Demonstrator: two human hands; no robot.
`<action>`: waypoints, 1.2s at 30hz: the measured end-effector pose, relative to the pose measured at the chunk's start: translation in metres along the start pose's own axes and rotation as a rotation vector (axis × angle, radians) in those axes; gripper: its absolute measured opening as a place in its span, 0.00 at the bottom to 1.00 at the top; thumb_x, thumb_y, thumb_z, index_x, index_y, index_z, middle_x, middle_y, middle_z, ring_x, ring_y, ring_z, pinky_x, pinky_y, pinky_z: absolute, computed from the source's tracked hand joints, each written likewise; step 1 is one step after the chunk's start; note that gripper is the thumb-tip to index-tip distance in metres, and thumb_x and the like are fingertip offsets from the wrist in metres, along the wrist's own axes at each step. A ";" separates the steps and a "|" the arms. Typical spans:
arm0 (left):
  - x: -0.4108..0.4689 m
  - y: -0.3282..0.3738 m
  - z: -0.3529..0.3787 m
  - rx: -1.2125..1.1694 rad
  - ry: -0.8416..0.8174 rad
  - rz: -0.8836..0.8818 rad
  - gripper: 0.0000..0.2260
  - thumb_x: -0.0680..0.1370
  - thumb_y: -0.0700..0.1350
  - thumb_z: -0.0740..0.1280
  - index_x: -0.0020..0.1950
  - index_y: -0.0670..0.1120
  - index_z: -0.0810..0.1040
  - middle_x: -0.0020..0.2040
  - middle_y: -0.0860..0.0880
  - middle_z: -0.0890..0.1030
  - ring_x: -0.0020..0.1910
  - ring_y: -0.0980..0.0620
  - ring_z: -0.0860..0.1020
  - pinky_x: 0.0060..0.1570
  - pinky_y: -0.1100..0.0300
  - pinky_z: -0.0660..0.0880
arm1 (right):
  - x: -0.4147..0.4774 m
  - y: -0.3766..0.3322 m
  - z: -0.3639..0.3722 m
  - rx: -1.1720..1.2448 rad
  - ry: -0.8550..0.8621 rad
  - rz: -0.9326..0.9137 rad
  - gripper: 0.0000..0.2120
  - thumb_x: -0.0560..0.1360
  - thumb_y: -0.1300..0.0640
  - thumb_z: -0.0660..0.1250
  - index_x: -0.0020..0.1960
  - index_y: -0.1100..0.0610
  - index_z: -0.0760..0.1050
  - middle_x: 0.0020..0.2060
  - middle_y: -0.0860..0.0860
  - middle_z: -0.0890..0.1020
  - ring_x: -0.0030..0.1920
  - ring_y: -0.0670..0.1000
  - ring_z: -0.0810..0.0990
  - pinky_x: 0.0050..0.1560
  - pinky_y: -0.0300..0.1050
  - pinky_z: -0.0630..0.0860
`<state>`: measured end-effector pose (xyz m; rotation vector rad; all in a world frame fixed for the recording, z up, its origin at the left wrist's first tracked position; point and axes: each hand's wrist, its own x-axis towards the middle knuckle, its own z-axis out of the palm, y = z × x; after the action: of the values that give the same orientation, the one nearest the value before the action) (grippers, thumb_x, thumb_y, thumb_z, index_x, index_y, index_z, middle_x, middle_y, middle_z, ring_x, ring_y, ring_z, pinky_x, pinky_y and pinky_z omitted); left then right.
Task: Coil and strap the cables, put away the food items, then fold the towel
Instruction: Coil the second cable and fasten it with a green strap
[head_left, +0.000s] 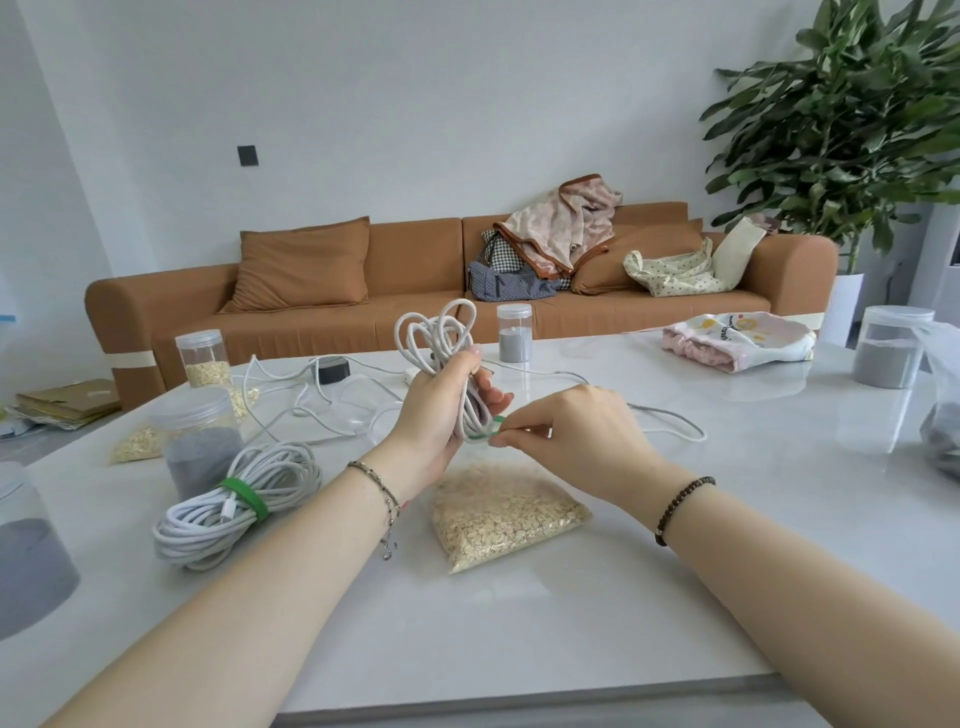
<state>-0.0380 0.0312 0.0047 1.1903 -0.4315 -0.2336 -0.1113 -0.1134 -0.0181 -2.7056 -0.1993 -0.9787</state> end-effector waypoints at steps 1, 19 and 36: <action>-0.002 -0.001 0.001 0.029 -0.030 -0.015 0.16 0.83 0.45 0.63 0.36 0.42 0.74 0.30 0.48 0.76 0.32 0.51 0.80 0.50 0.52 0.80 | 0.000 0.001 -0.002 -0.013 0.003 0.031 0.07 0.75 0.39 0.69 0.46 0.38 0.85 0.32 0.44 0.83 0.36 0.47 0.79 0.35 0.37 0.68; -0.008 -0.004 0.001 0.084 -0.095 -0.197 0.10 0.84 0.44 0.63 0.50 0.37 0.75 0.36 0.43 0.84 0.47 0.45 0.85 0.47 0.44 0.84 | 0.001 0.008 0.001 -0.021 0.071 0.195 0.09 0.81 0.47 0.63 0.44 0.48 0.76 0.41 0.42 0.83 0.43 0.49 0.78 0.40 0.46 0.74; 0.007 -0.009 -0.009 0.156 0.014 -0.202 0.08 0.82 0.39 0.60 0.43 0.45 0.67 0.30 0.47 0.74 0.25 0.53 0.65 0.26 0.62 0.64 | 0.006 0.021 -0.005 0.062 0.169 0.205 0.09 0.79 0.43 0.66 0.46 0.47 0.77 0.35 0.42 0.79 0.37 0.46 0.75 0.36 0.44 0.67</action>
<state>-0.0276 0.0327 -0.0054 1.3895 -0.3212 -0.3711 -0.1053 -0.1350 -0.0147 -2.5112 0.0776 -1.1111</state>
